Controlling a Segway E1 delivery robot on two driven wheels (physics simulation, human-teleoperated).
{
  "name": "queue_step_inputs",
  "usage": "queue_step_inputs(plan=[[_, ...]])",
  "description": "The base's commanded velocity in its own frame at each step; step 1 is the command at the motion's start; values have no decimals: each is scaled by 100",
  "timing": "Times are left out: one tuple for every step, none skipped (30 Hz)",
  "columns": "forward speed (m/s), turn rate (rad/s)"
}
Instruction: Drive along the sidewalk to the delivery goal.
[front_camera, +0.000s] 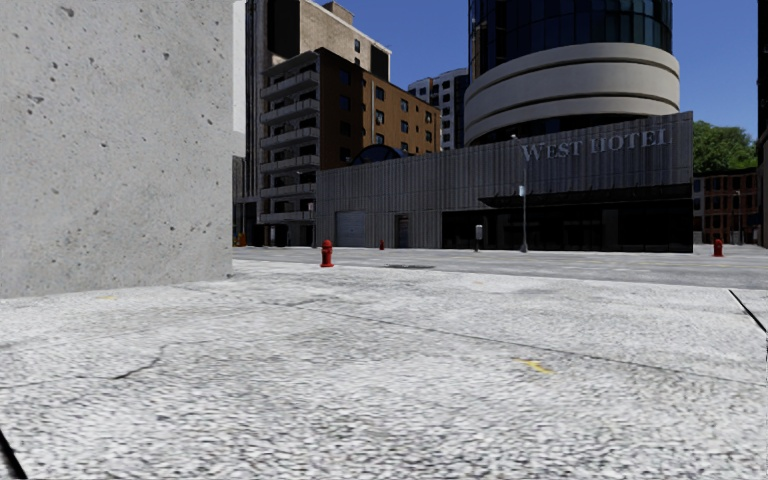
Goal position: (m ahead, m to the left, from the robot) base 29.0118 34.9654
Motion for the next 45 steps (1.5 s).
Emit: queue_step_inputs(plan=[[200,0],[200,0],[200,0],[200,0],[200,0],[200,0],[200,0],[200,0],[200,0],[200,0],[200,0],[200,0],[200,0],[200,0],[200,0],[200,0],[200,0],[200,0],[200,0],[200,0],[200,0],[200,0],[200,0],[200,0],[200,0],[200,0],[200,0],[200,0],[200,0],[200,0],[200,0],[200,0],[200,0],[200,0],[200,0],[200,0],[200,0],[200,0],[200,0],[200,0],[200,0],[200,0],[200,16],[200,16],[200,18]])
